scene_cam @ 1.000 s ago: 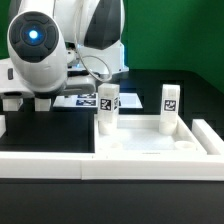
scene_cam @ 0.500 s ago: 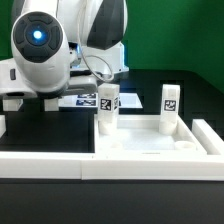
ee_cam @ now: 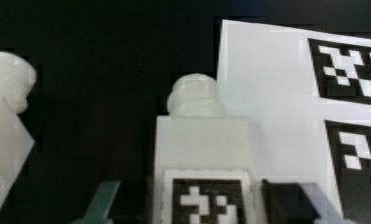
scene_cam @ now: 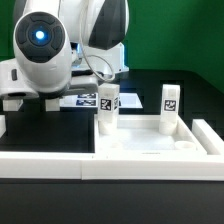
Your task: Assemble square table
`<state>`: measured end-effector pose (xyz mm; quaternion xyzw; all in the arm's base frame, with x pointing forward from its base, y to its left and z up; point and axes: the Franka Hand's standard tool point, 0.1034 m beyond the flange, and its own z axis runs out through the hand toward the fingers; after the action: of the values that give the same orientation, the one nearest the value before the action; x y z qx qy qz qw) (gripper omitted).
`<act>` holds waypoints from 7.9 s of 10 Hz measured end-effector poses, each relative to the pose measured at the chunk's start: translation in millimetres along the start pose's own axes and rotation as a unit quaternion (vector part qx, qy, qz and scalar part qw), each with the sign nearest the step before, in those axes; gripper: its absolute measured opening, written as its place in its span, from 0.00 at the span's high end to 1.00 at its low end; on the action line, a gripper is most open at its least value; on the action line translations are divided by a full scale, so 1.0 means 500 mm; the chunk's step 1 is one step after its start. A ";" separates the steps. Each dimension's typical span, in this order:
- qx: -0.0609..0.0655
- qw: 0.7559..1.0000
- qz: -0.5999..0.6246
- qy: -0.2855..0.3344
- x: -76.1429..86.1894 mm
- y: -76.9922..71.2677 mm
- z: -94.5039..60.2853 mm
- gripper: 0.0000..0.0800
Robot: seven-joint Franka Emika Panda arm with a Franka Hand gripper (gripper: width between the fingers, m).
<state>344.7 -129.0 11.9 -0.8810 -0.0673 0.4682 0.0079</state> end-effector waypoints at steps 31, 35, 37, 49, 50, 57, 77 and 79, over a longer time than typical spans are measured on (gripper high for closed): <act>-0.013 0.731 0.046 0.681 0.093 -0.268 -0.590 0.64; -0.015 0.709 0.029 0.704 0.180 -0.379 -0.553 0.64; -0.012 0.716 0.024 0.698 0.199 -0.404 -0.533 0.64; -0.014 0.719 0.024 0.695 0.250 -0.405 -0.518 0.64; -0.014 0.721 0.024 0.693 0.254 -0.405 -0.511 0.64; -0.016 0.713 0.024 0.700 0.261 -0.407 -0.519 0.37; 0.080 0.878 0.111 0.458 0.222 -0.402 -0.496 0.19; 0.053 0.888 0.148 0.431 0.232 -0.415 -0.519 0.19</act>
Offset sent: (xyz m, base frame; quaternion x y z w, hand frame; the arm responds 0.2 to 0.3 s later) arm 0.0472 -0.0043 0.0746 -0.0133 -0.0242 -0.0532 0.9982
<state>600.3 103.7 78.1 -0.9942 0.0990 0.0407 0.0139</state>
